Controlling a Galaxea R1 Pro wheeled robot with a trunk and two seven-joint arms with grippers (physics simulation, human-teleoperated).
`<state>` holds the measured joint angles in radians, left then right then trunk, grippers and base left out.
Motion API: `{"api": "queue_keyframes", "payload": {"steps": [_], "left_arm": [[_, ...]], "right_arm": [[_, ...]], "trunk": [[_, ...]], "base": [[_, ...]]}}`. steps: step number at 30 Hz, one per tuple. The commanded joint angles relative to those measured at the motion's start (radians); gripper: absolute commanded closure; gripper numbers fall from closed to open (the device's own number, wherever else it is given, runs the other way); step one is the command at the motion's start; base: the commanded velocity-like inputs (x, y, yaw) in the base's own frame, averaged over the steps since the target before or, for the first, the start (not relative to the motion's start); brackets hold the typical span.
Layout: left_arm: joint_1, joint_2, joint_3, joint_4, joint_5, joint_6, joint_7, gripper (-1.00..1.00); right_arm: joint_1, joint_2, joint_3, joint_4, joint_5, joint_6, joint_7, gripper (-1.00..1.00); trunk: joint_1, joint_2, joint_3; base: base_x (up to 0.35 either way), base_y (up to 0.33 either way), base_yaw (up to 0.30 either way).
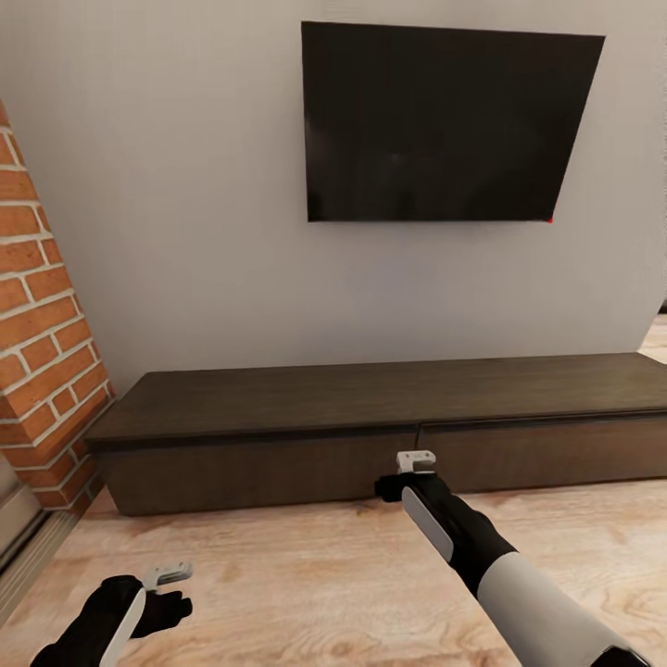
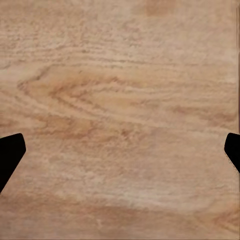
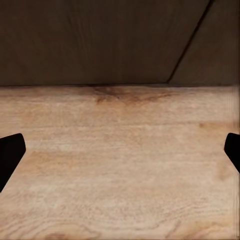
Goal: Place each of the two pumpkins and all three candles from the living room inside a cabinet in the living room (use any cabinet), then make sure every cabinet is closed, and position the cauldron so it is next to a table in the living room.
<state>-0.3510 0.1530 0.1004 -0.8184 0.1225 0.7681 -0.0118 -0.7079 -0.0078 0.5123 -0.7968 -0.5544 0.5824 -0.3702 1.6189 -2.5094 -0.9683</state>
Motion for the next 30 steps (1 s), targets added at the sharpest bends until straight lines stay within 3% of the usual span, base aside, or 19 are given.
{"api": "queue_keyframes", "payload": {"steps": [1,10,30], "left_arm": [[0.0,-0.001,0.002,-0.001,0.004,0.004,-0.002,-1.0],[0.0,-0.004,0.002,0.0,0.002,-0.001,-0.005,-1.0],[0.0,-0.007,-0.019,0.0,0.002,-0.001,-0.005,-1.0]], "right_arm": [[-0.001,-0.001,0.004,0.001,-0.009,0.002,-0.009,-1.0],[-0.001,-0.003,0.005,0.018,-0.009,-0.005,-0.007,-1.0],[-0.001,-0.002,0.005,0.042,-0.009,-0.004,-0.006,-1.0]], "trunk": [[-0.001,0.0,0.003],[-0.005,0.002,0.036],[-0.014,0.007,0.082]], "base": [[0.0,0.0,0.0],[0.0,0.0,0.0],[-0.001,0.0,-0.037]]}}
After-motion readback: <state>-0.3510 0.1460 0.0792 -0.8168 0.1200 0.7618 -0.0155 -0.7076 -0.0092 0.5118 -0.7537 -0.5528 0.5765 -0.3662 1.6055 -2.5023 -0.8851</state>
